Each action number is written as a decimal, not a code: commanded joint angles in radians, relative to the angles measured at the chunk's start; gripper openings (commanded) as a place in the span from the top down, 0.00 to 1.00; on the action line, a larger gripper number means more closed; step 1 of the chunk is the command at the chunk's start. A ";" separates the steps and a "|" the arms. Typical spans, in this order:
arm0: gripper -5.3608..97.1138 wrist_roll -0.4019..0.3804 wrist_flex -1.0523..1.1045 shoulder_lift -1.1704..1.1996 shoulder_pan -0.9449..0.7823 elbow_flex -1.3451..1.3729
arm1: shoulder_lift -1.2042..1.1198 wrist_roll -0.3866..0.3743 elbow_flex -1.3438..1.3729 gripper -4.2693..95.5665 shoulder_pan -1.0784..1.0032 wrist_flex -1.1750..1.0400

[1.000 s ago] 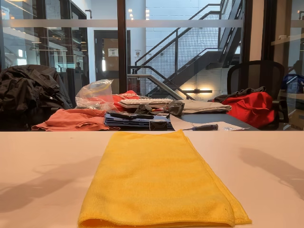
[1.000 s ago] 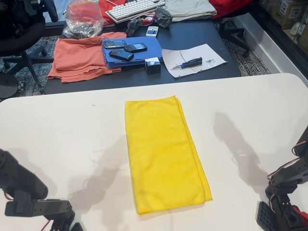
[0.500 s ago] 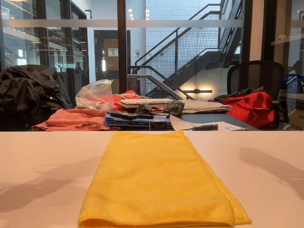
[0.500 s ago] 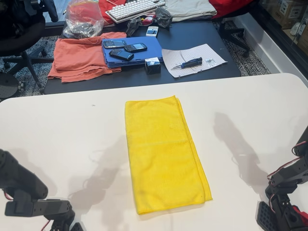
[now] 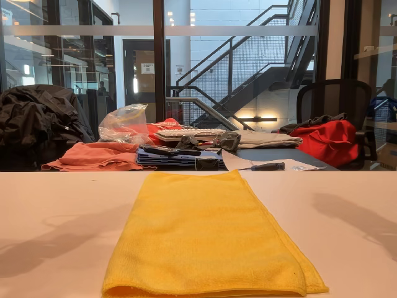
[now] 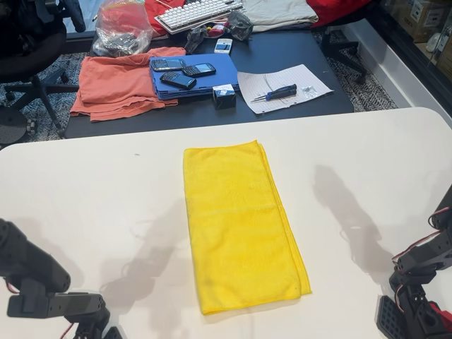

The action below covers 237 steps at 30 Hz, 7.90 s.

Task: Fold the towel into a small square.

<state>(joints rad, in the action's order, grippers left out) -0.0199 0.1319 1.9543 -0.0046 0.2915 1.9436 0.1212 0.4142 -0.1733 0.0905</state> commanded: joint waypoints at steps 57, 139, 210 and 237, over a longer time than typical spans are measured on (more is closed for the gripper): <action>0.88 0.000 -0.002 0.000 -0.002 0.000 | 0.000 0.005 0.000 0.66 -0.006 -0.002; 0.88 -0.012 -0.621 -0.012 -0.005 0.232 | -0.063 -0.399 0.351 0.66 -0.123 -0.966; 0.87 -0.367 -2.000 -0.014 -0.216 0.664 | -0.638 -0.371 1.149 0.78 -1.186 -1.697; 0.87 -0.367 -2.000 -0.002 -0.350 0.649 | -0.741 -0.371 1.146 0.81 -1.181 -1.632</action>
<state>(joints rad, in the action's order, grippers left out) -0.3866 -1.8454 1.9343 -0.3467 0.9603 1.1996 -0.2470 1.5555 -1.3484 -1.5324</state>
